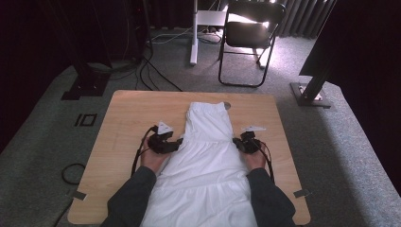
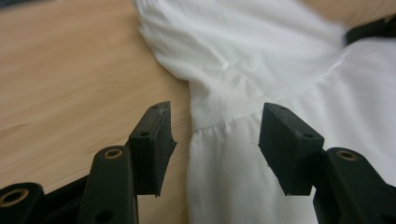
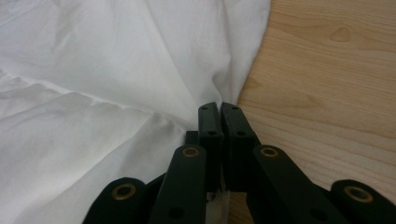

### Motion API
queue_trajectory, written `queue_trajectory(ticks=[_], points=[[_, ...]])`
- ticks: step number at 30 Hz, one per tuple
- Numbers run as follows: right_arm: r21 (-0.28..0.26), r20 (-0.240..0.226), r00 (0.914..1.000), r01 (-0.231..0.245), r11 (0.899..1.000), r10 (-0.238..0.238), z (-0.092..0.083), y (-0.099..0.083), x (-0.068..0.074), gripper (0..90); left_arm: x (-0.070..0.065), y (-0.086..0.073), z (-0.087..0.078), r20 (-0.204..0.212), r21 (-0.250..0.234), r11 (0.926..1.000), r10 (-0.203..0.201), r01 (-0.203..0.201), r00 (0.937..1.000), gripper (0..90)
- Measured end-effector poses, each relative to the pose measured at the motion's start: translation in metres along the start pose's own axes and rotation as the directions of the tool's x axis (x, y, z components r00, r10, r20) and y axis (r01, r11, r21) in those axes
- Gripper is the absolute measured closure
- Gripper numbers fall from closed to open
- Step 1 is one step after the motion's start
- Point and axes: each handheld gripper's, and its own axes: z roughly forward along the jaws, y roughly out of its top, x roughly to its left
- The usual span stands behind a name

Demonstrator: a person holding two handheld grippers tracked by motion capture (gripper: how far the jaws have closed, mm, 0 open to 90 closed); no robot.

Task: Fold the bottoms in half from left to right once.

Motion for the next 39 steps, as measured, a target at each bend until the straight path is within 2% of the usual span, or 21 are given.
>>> queue_trajectory(ticks=[1,3,5,7,8,12,16,17,18,19,20,22,23,24,25,27,30,32,35,39], points=[[-0.002,-0.001,1.0,0.002,1.0,-0.002,0.0,0.0,0.0,87.3,-0.002,-0.003,0.019,-0.029,0.043,0.999,0.015,-0.013,0.9995,44.7],[-0.005,0.002,1.0,0.006,1.0,-0.006,0.0,-0.001,0.001,87.2,-0.001,-0.009,0.032,-0.039,0.077,0.997,0.001,0.002,0.9992,44.6],[-0.004,0.003,1.0,0.008,1.0,-0.008,-0.001,-0.002,0.001,87.2,0.002,-0.017,0.034,0.004,0.058,0.9977,-0.036,0.035,0.9994,47.1],[-0.001,0.008,0.9999,0.009,1.0,-0.009,-0.002,-0.002,0.002,87.2,0.004,-0.021,0.029,0.005,0.069,0.9967,-0.044,0.043,0.999,49.9],[0.001,0.013,0.9998,0.018,1.0,-0.018,-0.003,-0.003,0.003,87.2,0.003,-0.025,0.025,0.004,0.068,0.9972,-0.033,0.033,0.9994,52.9],[0.016,0.021,0.9987,0.047,0.999,-0.047,-0.009,-0.01,0.01,87.1,-0.008,-0.041,0.007,0.022,0.058,0.9982,-0.019,0.018,0.9996,54.0],[0.014,-0.014,0.999,0.042,0.999,-0.042,-0.029,-0.032,0.019,87.0,-0.026,-0.059,-0.013,0.039,0.061,0.9982,0.002,-0.004,0.9992,54.0],[0.024,-0.026,0.9989,0.039,0.999,-0.038,-0.036,-0.038,0.022,86.9,-0.028,-0.061,-0.016,0.042,0.062,0.9981,0.006,-0.008,0.9991,54.0],[0.024,-0.026,0.9989,0.039,0.999,-0.038,-0.036,-0.038,0.022,86.9,-0.028,-0.061,-0.016,0.042,0.062,0.9981,0.006,-0.008,0.9991,54.0],[0.049,-0.042,0.9976,0.057,0.997,-0.055,-0.046,-0.046,0.027,86.4,-0.038,-0.073,-0.027,0.05,0.052,0.9984,0.02,-0.022,0.9986,54.0],[0.059,-0.048,0.9968,0.066,0.996,-0.063,-0.05,-0.049,0.029,85.8,-0.041,-0.077,-0.032,0.055,0.045,0.9987,0.023,-0.025,0.9982,53.9],[0.074,-0.047,0.9936,0.106,0.992,-0.103,-0.058,-0.054,0.034,74.6,-0.046,-0.083,-0.037,0.058,0.039,0.9987,0.031,-0.033,0.9979,53.9],[0.058,-0.034,0.9916,0.127,0.99,-0.125,-0.062,-0.054,0.034,67.7,-0.046,-0.084,-0.038,0.057,0.034,0.9989,0.029,-0.031,0.9979,54.0],[0.023,-0.031,0.9905,0.135,0.991,-0.134,-0.065,-0.053,0.033,61.8,-0.046,-0.085,-0.039,0.057,0.033,0.999,0.03,-0.032,0.9979,53.9],[-0.024,-0.033,0.9926,0.116,0.993,-0.117,-0.069,-0.047,0.03,58.4,-0.046,-0.084,-0.038,0.057,0.034,0.9989,0.031,-0.033,0.9979,54.0],[-0.066,-0.032,0.9961,0.08,0.995,-0.082,-0.073,-0.031,0.026,54.2,-0.046,-0.084,-0.038,0.059,0.033,0.9988,0.034,-0.036,0.9977,53.9],[-0.113,-0.057,0.995,0.076,0.991,-0.082,-0.066,-0.001,0.021,53.6,-0.046,-0.084,-0.038,0.058,0.032,0.9988,0.035,-0.037,0.9977,53.8],[-0.118,-0.076,0.9944,0.065,0.991,-0.074,-0.054,0.019,0.019,53.6,-0.046,-0.085,-0.038,0.058,0.031,0.9989,0.034,-0.036,0.9977,53.8],[-0.09,-0.124,0.9903,0.051,0.995,-0.062,-0.026,0.04,0.02,53.3,-0.046,-0.085,-0.038,0.058,0.031,0.9989,0.034,-0.036,0.9977,53.9],[-0.032,-0.171,0.9839,0.048,0.998,-0.053,0.01,0.05,0.027,48.5,-0.046,-0.085,-0.038,0.057,0.031,0.9989,0.033,-0.035,0.9978,53.8]])
